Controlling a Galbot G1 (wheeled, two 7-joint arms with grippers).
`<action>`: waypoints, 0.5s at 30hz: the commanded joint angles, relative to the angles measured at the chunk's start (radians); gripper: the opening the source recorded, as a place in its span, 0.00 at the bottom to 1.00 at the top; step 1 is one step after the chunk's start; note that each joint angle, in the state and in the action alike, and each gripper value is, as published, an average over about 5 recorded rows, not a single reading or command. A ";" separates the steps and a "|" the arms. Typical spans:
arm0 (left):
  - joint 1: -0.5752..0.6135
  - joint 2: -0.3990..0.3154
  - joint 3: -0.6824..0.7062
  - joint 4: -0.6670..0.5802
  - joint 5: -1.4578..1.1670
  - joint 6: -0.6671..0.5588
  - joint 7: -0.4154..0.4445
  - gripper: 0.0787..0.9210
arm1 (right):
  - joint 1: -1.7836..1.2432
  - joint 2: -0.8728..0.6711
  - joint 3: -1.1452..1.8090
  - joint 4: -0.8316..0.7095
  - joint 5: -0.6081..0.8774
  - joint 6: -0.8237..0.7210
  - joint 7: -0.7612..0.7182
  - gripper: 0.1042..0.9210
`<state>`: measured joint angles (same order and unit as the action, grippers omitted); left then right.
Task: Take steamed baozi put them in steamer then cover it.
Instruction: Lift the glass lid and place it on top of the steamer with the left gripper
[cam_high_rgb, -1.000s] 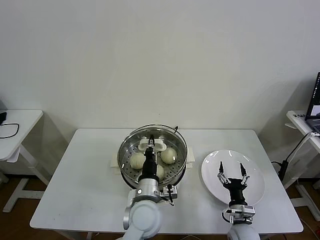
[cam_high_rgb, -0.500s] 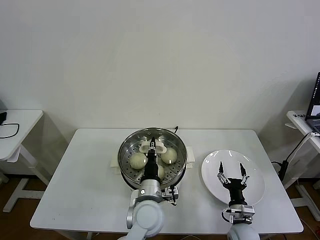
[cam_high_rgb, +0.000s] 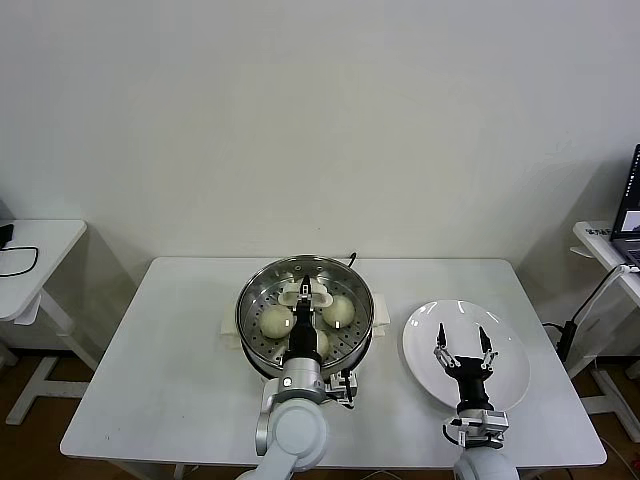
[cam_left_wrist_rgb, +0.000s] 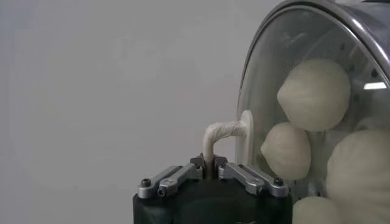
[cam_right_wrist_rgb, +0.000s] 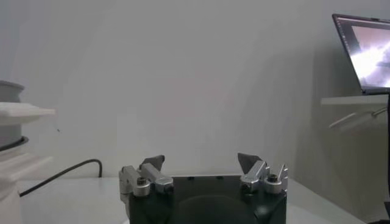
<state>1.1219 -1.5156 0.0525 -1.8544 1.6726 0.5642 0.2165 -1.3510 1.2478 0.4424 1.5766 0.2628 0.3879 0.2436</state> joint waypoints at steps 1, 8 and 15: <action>0.004 -0.007 -0.006 -0.006 0.006 -0.005 0.024 0.13 | 0.000 -0.002 0.000 0.001 -0.001 0.001 0.001 0.88; 0.014 -0.002 -0.003 -0.033 -0.008 -0.004 0.025 0.31 | -0.001 -0.004 0.001 0.003 -0.001 0.001 0.001 0.88; 0.069 0.036 0.008 -0.135 -0.058 0.000 0.026 0.55 | 0.004 -0.006 -0.001 0.006 -0.001 -0.002 0.003 0.88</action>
<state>1.1450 -1.5068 0.0542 -1.9011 1.6576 0.5602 0.2322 -1.3503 1.2416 0.4434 1.5793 0.2629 0.3877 0.2455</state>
